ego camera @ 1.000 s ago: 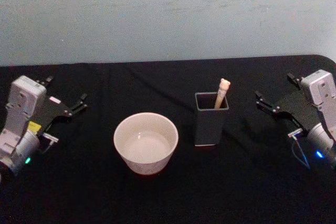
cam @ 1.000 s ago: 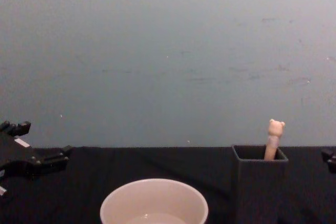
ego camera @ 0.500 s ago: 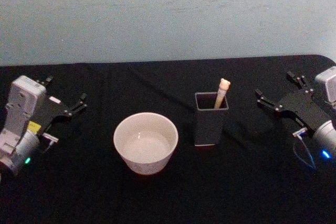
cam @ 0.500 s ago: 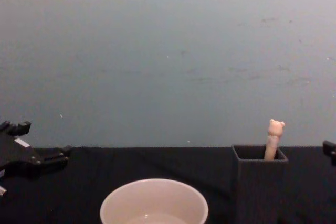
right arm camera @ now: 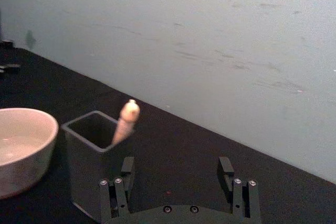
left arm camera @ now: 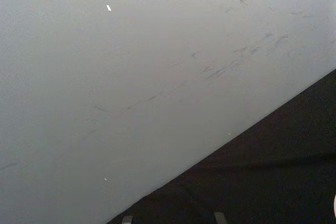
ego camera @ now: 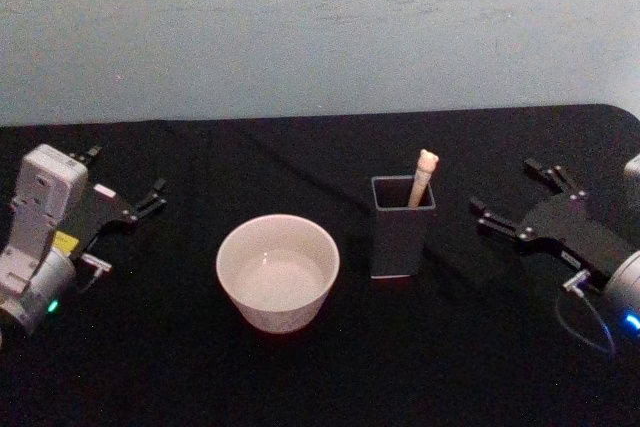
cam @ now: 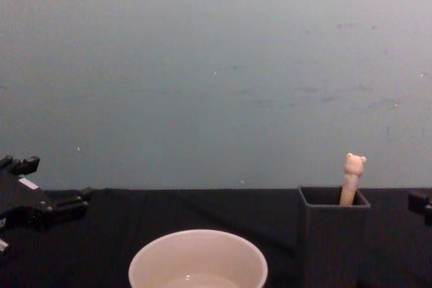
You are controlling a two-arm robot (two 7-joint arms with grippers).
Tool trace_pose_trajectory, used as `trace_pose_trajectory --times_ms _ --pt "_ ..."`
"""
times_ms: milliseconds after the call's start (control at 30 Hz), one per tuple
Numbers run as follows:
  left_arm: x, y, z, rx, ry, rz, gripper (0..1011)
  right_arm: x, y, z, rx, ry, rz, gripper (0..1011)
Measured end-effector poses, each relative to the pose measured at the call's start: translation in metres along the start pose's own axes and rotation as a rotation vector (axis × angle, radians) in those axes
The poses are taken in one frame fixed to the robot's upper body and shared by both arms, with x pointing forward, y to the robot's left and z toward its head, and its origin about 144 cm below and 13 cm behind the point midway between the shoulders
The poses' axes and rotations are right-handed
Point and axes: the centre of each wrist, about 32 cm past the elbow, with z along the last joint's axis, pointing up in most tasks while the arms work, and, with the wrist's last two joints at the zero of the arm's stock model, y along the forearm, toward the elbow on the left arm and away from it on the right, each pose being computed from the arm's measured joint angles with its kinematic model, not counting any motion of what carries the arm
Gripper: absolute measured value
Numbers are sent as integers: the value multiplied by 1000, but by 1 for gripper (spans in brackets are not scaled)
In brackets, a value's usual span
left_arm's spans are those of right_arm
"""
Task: Pick up the stirring spoon with one hand, stir inside the cup, then place it back in its original position.
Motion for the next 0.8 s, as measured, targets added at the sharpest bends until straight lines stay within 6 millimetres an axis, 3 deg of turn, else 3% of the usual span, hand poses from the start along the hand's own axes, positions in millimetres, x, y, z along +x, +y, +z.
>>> trace_pose_trajectory --times_ms 367,800 --pt "0 0 0 0 0 0 1001 -12 16 2 33 67 93 1002" --pt "0 0 0 0 0 0 1001 -12 44 4 50 128 119 1002"
